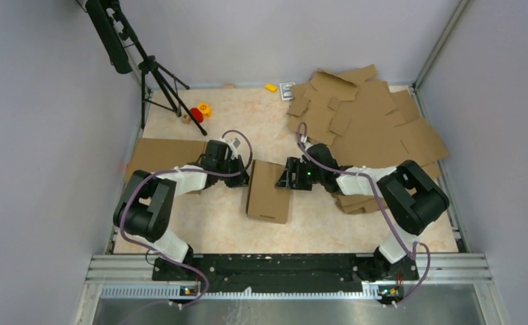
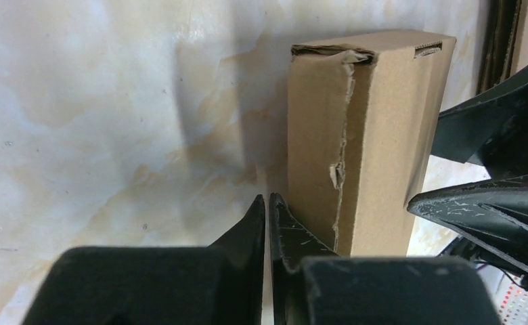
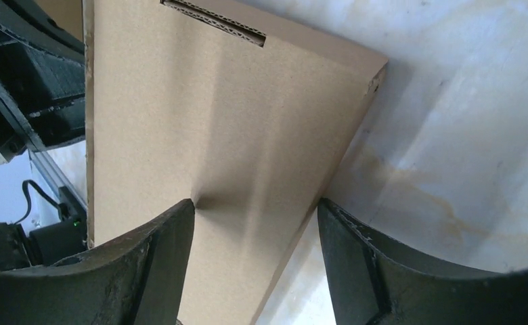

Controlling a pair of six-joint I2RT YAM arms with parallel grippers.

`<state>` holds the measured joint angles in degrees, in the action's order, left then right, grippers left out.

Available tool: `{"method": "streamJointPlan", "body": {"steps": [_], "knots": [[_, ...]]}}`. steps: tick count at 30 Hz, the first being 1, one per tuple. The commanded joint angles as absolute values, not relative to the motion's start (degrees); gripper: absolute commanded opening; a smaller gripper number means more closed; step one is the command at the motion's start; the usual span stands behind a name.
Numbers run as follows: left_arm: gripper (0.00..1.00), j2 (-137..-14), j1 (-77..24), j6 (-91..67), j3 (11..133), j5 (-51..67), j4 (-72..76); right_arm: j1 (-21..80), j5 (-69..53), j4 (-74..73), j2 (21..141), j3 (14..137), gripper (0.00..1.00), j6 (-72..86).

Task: Fold the paper box
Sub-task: Adjust the paper box at the center of the board.

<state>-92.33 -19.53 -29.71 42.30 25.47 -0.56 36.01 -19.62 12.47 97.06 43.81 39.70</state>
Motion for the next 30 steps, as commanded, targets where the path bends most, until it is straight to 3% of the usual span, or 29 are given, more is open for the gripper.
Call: {"method": "streamJointPlan", "body": {"steps": [1, 7, 14, 19, 26, 30], "knots": [[0.09, -89.1, -19.6, -35.3, 40.3, 26.8, 6.5, 37.0, -22.0, 13.0, 94.4, 41.3, 0.66, 40.1], [0.24, -83.3, -18.2, -43.4, 34.9, 28.2, 13.7, 37.1, -21.3, 12.4, 91.7, 39.1, 0.69, 40.0], [0.23, -84.1, -18.8, -56.6, 32.6, 41.1, 29.7, 37.3, -21.9, 14.4, 91.1, 37.9, 0.68, 40.9], [0.20, -84.6, -21.0, -60.3, 33.4, 44.0, 33.5, 37.3, -22.1, 17.0, 90.7, 37.6, 0.68, 42.3], [0.21, -79.6, -22.2, -57.3, 35.5, 42.1, 26.1, 37.3, -15.4, 9.9, 87.7, 38.5, 0.73, 40.1], [0.21, -80.0, -22.7, -54.7, 36.3, 41.1, 22.6, 37.2, -14.0, 8.5, 84.4, 37.5, 0.66, 40.1]]}}
